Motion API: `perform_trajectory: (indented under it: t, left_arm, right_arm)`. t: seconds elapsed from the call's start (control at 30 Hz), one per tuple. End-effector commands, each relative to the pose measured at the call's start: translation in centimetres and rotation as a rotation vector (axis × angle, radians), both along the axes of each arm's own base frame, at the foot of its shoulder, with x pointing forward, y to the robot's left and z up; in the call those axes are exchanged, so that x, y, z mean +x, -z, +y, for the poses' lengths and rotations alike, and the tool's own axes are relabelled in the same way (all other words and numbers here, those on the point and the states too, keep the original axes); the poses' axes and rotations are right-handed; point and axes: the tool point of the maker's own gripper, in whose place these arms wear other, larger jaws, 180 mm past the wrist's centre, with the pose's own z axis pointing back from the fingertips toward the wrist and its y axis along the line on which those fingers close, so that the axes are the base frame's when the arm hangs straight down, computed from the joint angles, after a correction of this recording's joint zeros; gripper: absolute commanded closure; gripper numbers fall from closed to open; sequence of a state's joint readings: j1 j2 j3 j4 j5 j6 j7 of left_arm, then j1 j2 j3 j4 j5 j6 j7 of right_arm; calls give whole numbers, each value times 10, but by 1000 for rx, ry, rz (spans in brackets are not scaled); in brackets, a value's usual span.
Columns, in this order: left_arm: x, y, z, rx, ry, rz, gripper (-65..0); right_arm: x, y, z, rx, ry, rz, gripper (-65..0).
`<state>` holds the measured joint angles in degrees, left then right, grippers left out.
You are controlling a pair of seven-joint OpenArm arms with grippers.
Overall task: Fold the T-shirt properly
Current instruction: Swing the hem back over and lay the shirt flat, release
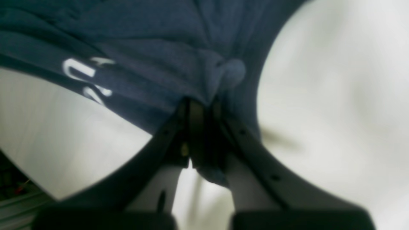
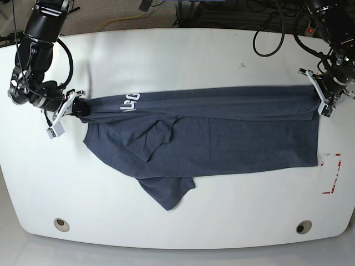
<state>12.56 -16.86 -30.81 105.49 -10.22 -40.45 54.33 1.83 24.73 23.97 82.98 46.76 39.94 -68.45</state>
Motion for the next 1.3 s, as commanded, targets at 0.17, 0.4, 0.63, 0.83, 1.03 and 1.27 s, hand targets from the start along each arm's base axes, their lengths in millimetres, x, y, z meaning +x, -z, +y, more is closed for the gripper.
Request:
perform_trajectory:
  t: [0.17,0.4,0.63,0.83,1.03,1.27]
  left_arm:
    - [-25,-2,30,81,-22,53,-15]
    - [-41,6,34,92,-26,100,-408]
    - [-51,1,43,103,-28,110,-529]
    - [-40,-24,52,-8,-97,-23,-496]
    - [-25,-10,30,7,-50,3,-408]
    - [-31,25,18,63,-51,107,-399]
  right_arm:
    - [-28,-1,-6,56,-13,31,-113]
    - [-60,5,-1,131,-46,115,-479]
    - [-80,-4,8,245,-75,143,-503]
    - [-74,-14,14,257,-77,88,-503]
    - [-67,-21,30,214,-110,30,-499]
    - [-68,-10,61,80,-145,5,-479]
